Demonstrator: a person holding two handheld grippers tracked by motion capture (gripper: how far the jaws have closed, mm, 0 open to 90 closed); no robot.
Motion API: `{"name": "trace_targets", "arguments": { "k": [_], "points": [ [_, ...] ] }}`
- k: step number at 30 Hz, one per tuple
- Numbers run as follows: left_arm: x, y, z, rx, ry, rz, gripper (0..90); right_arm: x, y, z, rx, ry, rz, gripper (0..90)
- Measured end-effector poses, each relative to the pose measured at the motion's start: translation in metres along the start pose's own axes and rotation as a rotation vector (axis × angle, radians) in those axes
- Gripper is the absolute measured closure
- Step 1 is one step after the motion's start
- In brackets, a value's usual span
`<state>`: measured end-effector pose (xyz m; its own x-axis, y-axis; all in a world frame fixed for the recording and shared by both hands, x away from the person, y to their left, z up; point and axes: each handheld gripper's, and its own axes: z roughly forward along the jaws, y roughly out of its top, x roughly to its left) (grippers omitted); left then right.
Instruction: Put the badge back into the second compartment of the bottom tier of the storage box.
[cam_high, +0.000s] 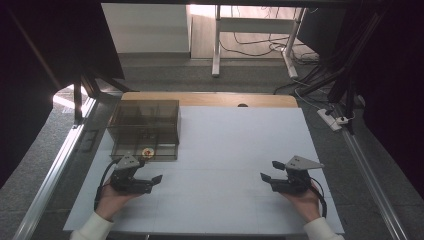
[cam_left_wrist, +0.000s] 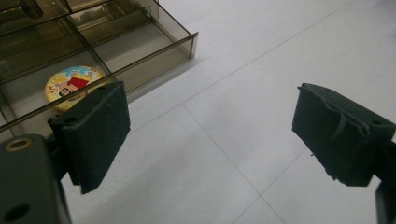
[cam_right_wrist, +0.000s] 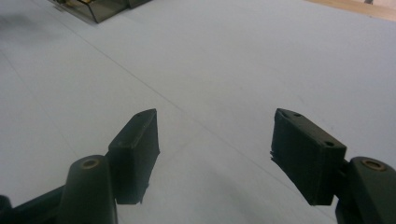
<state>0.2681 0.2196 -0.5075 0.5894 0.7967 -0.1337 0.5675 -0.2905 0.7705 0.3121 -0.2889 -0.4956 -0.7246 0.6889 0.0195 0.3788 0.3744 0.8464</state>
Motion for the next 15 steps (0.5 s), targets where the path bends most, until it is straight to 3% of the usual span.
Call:
{"name": "trace_targets", "arguments": {
  "k": [9, 15],
  "points": [
    [0.0003, -0.0001, -0.0004, -0.003, 0.003, 0.000, 11.4, -0.0078, -0.0112, -0.0082, -0.005, -0.013, 0.013, 29.6],
    [0.0000, -0.0005, -0.0004, -0.002, 0.004, 0.003, 11.4, -0.0059, -0.0122, -0.0081, 0.004, -0.018, -0.011, 27.3]
  ]
}}
